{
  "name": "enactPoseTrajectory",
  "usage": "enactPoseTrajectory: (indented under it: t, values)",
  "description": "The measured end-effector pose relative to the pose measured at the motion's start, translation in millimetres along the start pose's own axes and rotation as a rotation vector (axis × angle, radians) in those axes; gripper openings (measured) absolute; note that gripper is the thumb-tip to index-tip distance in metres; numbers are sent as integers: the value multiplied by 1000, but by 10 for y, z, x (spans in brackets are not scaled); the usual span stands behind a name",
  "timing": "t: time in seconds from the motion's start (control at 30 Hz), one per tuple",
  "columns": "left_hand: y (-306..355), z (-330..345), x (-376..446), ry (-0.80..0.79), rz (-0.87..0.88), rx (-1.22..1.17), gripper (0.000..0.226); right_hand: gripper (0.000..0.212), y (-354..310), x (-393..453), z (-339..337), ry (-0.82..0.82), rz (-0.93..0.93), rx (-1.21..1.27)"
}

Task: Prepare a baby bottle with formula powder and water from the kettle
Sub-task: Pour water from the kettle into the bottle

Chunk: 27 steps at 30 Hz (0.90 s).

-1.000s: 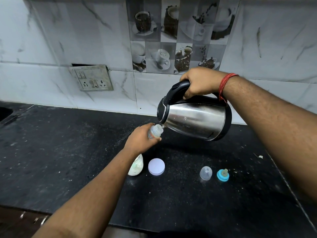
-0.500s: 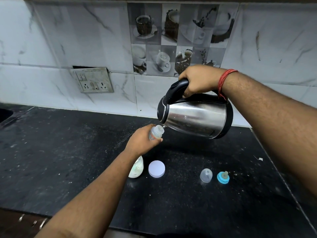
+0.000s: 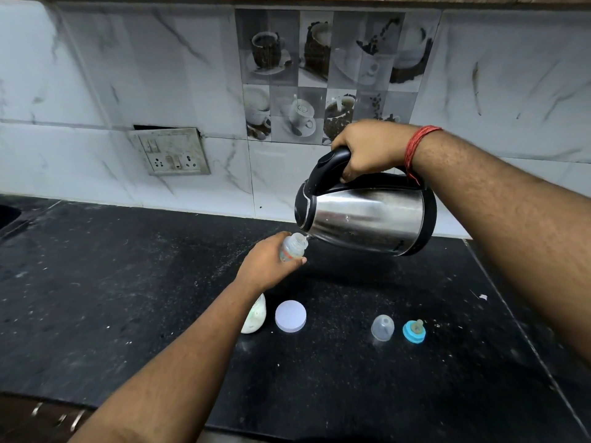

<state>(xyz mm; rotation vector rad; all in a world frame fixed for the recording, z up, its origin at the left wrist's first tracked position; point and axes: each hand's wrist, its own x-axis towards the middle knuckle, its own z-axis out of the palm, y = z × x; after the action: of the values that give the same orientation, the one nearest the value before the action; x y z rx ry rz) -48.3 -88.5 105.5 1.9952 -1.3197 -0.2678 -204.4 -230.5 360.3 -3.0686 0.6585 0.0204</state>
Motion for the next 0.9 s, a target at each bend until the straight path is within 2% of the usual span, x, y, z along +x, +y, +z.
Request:
enactPoseTrajectory:
  t: [0.9]
  values:
    - [-38, 72, 41, -17, 9, -22, 59, 19, 61, 60, 15, -12, -4, -31]
